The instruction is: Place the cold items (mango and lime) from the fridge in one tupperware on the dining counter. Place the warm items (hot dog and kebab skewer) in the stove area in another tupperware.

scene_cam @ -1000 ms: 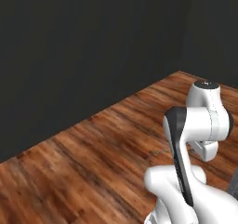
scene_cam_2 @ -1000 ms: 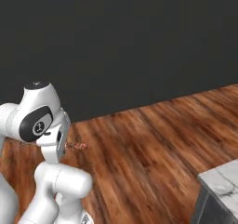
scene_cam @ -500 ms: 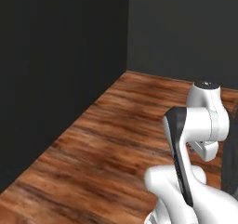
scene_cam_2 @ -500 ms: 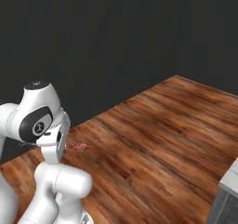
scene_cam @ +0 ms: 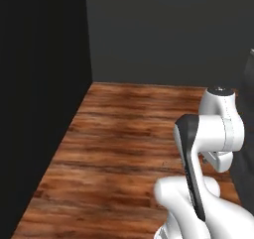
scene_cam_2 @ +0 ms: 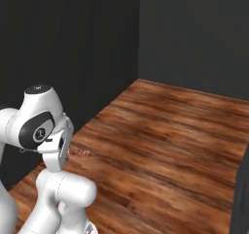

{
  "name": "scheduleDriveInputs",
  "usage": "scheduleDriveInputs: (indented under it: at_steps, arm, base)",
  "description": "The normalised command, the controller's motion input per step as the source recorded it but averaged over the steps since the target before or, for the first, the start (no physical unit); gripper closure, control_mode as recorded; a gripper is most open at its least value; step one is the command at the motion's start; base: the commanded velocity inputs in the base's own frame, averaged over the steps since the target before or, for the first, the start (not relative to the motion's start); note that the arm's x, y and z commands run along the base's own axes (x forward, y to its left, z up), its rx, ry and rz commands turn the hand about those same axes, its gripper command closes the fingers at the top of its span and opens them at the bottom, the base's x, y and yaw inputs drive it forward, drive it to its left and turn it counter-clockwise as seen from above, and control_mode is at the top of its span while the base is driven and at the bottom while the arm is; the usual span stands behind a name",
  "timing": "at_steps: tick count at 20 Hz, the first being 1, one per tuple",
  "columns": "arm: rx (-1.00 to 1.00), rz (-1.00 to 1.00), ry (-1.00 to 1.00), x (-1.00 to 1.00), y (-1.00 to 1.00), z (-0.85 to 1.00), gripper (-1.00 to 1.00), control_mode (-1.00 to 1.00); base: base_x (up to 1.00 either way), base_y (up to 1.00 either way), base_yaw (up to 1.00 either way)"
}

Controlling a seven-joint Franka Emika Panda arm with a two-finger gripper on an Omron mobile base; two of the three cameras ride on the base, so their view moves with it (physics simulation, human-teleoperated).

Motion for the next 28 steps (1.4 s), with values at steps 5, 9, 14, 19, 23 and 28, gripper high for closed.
scheduleDriveInputs:
  at_steps: [5, 9, 14, 19, 23, 28]
  arm:
    - [0.0, 0.0, 0.0, 0.0, 0.0, 0.0, 1.0, 1.0]
    - [0.0, 0.0, 0.0, 0.0, 0.0, 0.0, 1.0, 1.0]
    - [0.0, 0.0, 0.0, 0.0, 0.0, 0.0, 1.0, 1.0]
    - [0.0, 0.0, 0.0, 0.0, 0.0, 0.0, 1.0, 1.0]
    - [0.0, 0.0, 0.0, 0.0, 0.0, 0.0, 1.0, 1.0]
    - [0.0, 0.0, 0.0, 0.0, 0.0, 0.0, 1.0, 1.0]
  base:
    - [1.0, 0.76, -0.49]
    - [1.0, 0.7, -0.45]
    - [1.0, 0.61, -0.49]
    - [1.0, 0.67, -0.54]
    - [1.0, 0.72, -0.54]
    - [1.0, 0.76, -0.55]
